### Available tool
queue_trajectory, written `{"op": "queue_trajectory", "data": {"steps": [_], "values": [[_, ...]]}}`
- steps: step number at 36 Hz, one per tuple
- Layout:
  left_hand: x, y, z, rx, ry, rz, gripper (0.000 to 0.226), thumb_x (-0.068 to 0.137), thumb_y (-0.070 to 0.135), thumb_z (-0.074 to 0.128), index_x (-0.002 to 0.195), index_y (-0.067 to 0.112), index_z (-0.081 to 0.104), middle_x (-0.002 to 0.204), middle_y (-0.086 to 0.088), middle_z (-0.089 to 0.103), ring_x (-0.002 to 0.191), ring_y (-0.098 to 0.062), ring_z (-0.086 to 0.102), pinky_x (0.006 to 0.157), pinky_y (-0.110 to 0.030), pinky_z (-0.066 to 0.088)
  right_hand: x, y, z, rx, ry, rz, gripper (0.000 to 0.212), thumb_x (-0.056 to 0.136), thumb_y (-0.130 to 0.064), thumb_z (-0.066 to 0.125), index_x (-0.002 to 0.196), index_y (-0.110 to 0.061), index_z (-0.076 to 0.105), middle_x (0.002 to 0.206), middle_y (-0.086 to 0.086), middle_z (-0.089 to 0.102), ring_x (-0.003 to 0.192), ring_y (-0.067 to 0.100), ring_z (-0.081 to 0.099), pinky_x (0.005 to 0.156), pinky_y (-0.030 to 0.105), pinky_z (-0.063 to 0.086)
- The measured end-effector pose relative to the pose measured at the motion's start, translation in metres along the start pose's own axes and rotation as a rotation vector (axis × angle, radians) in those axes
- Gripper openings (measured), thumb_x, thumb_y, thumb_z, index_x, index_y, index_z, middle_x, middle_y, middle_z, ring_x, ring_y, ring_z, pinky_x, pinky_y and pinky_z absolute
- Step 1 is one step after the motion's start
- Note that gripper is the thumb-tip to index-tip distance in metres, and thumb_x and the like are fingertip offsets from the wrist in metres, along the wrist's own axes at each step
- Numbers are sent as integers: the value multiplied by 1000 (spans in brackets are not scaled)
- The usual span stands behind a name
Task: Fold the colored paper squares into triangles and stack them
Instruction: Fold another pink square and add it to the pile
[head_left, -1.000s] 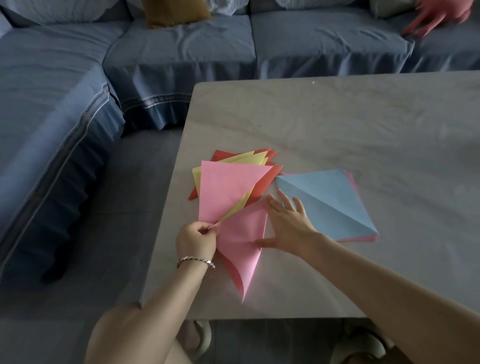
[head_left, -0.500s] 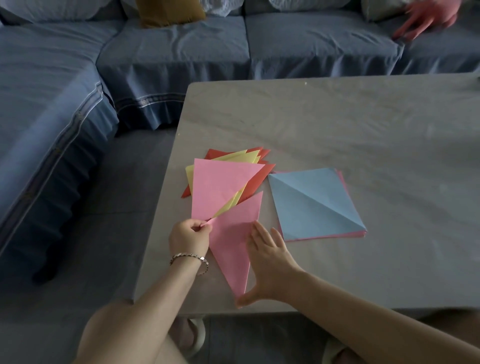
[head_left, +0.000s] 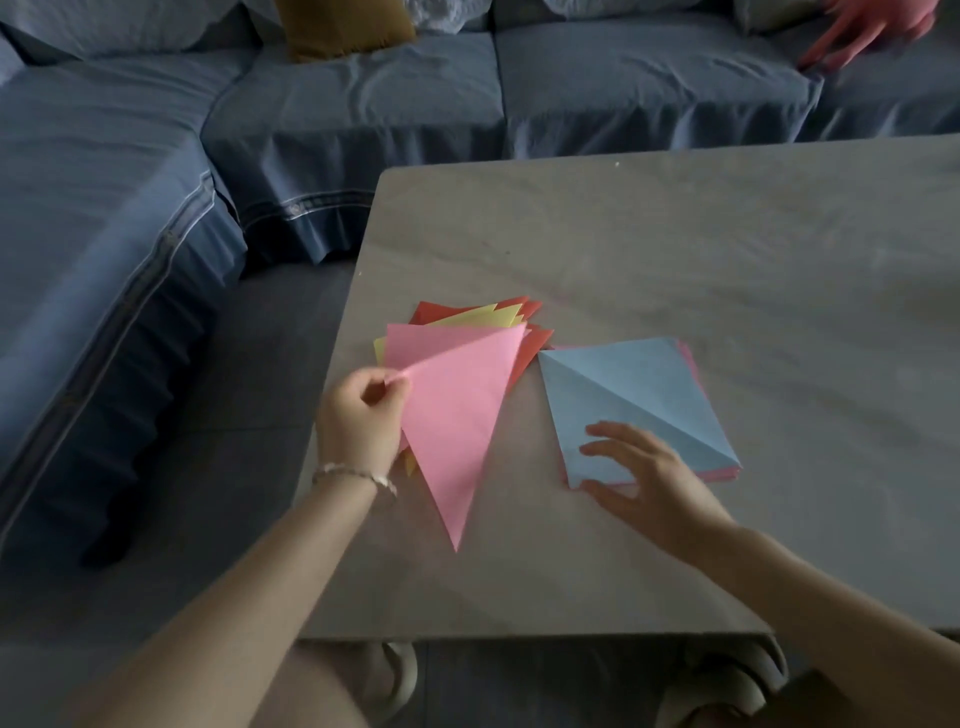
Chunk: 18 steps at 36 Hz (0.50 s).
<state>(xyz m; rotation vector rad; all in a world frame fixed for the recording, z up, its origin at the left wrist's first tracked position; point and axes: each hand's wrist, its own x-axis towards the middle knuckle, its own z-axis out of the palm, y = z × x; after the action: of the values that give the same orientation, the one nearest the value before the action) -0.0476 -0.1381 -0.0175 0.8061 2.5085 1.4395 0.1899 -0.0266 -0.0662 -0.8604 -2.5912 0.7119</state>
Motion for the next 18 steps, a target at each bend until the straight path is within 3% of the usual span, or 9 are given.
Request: {"op": "queue_trajectory", "data": {"steps": [3,5,7,9,12,15,18], "values": [[31,12,4,77,14,47,15,83,8,61,92,-1,68,86,-12,67,80,-22,60,63,-19,40,5,16,-14,-97,-59,56,46,75,-31,74,117,-18,62,134,2,52,125,22,48,102,30,31],[46,17,10,159,14,57,25,84,7,58,108,2,62,105,-16,65,97,-28,60,79,-25,42,10,20,-21,-145,-142,70,58,76,-40,71,128,-21,53,142,-2,43,131,19,40,106,28,27],[49,21,19,270,2,72,45,84,11,60,126,6,48,124,-19,52,114,-33,48,95,-36,39,12,24,-24,-210,-217,52,67,75,-45,70,133,-21,47,145,-3,37,135,18,34,109,27,23],[36,27,32,383,3,164,54,83,16,62,132,7,40,132,-20,42,122,-35,37,100,-42,35,13,28,-24,-254,-260,30,72,71,-46,73,131,-15,49,142,2,42,132,21,39,108,29,26],[4,36,54,311,-139,335,37,82,11,59,118,5,53,114,-17,57,107,-33,51,90,-28,34,13,37,-19,-343,-236,-58,70,54,-48,84,109,-9,66,119,11,63,107,28,62,89,40,48],[-35,42,73,121,-491,104,34,84,10,58,117,11,53,110,-7,58,96,-19,58,88,-25,43,16,36,-17,-382,-195,-83,67,38,-51,88,90,-13,72,98,8,71,85,23,70,66,36,56],[-57,40,91,81,-637,-157,36,83,14,57,118,17,51,111,0,56,101,-19,57,86,-29,45,16,34,-16,-368,-188,-94,63,41,-51,88,90,-15,73,98,7,72,86,22,70,69,35,55]]}}
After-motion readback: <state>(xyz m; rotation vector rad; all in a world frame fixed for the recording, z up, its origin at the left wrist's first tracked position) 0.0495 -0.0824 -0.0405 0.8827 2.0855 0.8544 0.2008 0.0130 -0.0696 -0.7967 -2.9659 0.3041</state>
